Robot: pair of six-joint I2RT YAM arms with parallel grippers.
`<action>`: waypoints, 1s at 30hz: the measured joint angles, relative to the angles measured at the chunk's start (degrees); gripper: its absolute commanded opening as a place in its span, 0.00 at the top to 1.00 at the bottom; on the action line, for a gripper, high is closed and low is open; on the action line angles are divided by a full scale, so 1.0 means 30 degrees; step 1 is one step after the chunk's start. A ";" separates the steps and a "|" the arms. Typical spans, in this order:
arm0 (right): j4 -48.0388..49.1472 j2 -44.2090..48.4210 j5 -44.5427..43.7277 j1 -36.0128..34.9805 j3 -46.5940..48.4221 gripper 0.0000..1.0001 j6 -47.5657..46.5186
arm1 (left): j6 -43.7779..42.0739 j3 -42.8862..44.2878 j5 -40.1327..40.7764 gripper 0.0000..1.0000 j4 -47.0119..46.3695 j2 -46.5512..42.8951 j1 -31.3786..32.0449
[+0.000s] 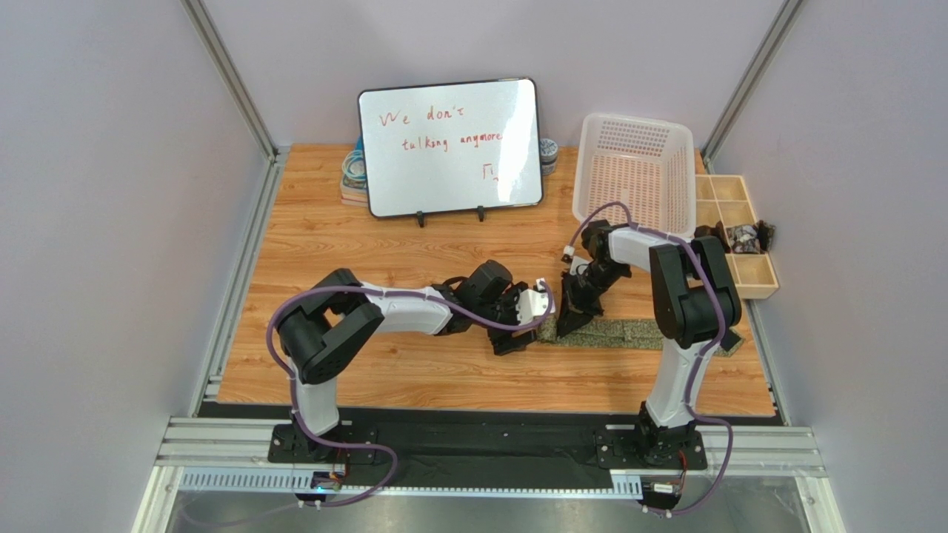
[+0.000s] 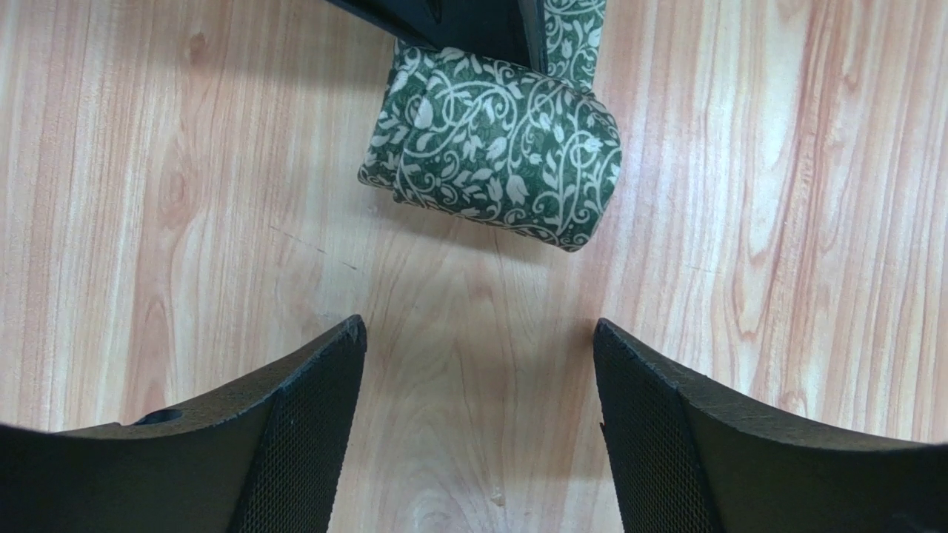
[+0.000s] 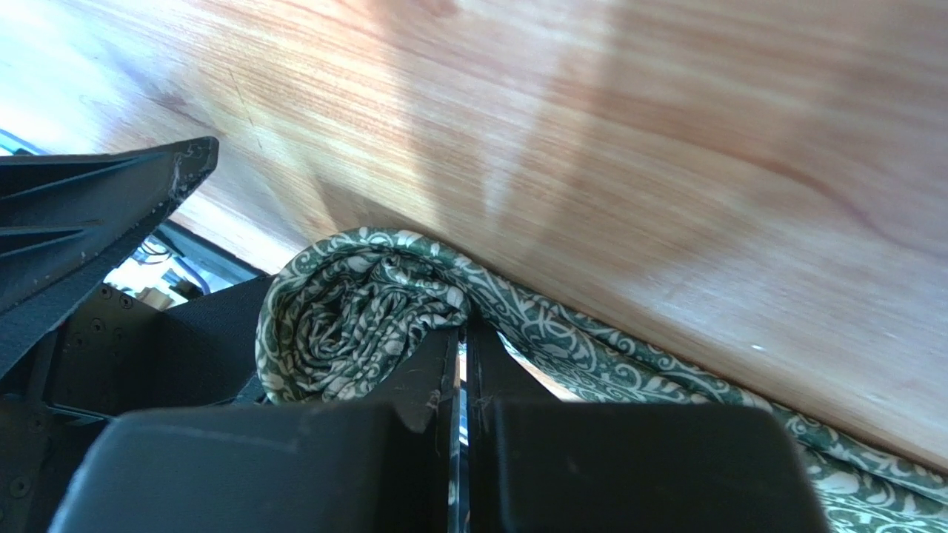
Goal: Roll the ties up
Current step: Roll the tie at the center of the board.
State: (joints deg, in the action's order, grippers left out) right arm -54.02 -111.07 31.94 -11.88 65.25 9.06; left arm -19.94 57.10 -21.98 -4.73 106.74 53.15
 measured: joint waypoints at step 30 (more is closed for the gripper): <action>0.0525 -0.2033 0.2477 -0.2266 0.1836 0.98 0.1013 | -0.0554 -0.1690 -0.1464 0.69 -0.4626 0.0284 -0.0255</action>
State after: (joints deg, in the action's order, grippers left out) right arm -52.45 -117.16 39.38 -18.68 70.76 12.10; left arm -21.61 52.03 -26.37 -18.61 107.59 52.38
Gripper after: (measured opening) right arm 0.007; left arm 0.476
